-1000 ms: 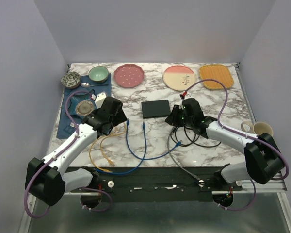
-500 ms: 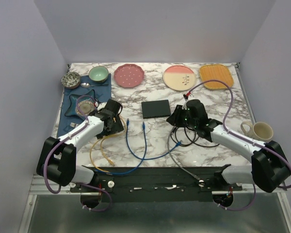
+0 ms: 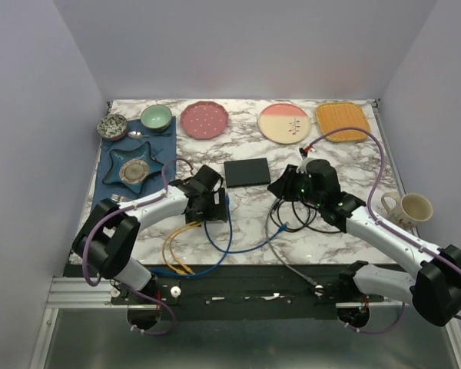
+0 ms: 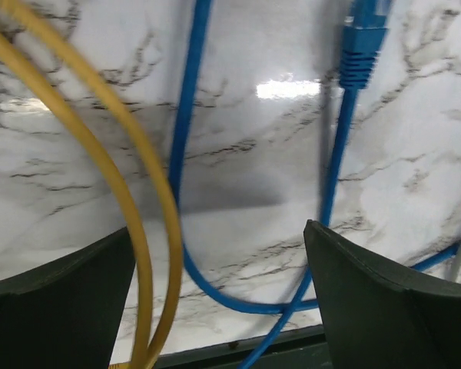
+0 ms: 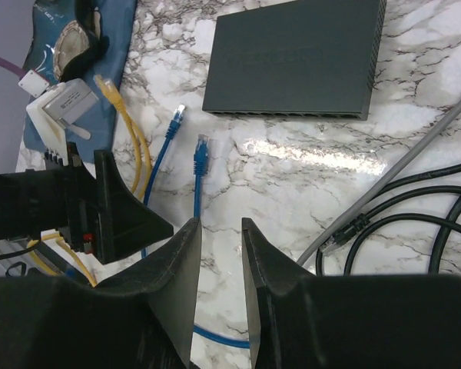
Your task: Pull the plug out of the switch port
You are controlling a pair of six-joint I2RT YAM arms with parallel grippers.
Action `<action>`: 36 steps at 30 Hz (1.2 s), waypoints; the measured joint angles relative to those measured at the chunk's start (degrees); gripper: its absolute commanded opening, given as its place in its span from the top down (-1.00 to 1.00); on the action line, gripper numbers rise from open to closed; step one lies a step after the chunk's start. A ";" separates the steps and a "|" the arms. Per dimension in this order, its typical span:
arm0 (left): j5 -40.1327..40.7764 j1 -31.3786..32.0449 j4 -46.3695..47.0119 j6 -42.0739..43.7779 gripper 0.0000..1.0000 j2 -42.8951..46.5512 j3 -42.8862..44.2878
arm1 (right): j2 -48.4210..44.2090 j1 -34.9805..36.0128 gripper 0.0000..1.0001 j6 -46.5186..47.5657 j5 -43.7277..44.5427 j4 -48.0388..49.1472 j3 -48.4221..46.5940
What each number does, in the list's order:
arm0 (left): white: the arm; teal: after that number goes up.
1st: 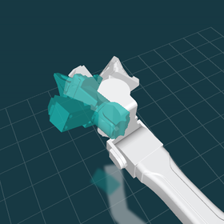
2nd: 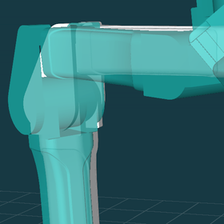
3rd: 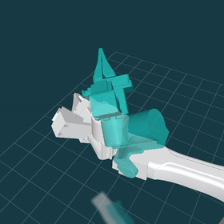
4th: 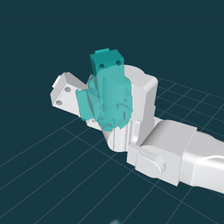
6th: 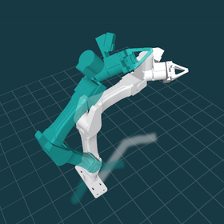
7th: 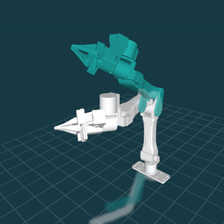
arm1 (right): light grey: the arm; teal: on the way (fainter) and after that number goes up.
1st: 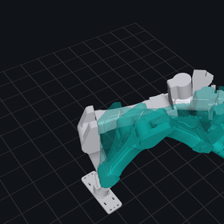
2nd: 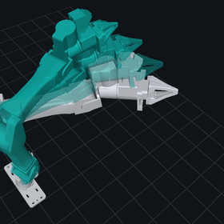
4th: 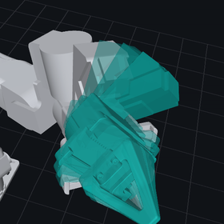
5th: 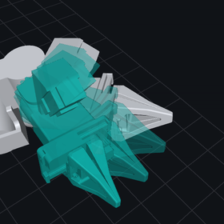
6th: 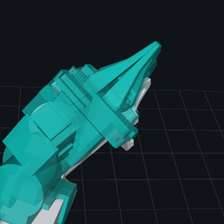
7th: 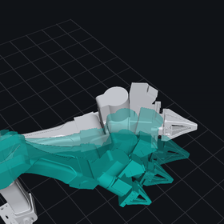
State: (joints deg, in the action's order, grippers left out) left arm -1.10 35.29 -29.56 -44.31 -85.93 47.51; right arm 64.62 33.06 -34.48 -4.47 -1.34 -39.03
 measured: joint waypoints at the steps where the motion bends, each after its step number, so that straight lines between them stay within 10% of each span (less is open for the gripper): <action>1: -0.46 0.70 -0.09 0.07 -0.97 -1.11 0.59 | -0.15 0.00 0.28 -0.02 0.02 -0.28 0.00; 13: -3.63 9.55 2.08 2.80 -0.97 -9.75 9.62 | -2.19 0.00 0.28 -0.42 0.85 -1.97 0.00; 27: -0.85 15.32 1.25 5.84 1.00 -16.37 14.95 | -6.01 0.00 0.27 0.11 3.85 -4.55 0.00; 36: -4.00 17.86 3.21 8.76 1.00 -18.60 18.60 | -10.56 0.00 0.26 1.73 6.73 -8.50 -0.63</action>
State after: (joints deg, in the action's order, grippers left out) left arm -5.10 53.15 -26.35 -35.55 -104.53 66.11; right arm 54.06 33.06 -32.75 2.26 -9.85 -39.66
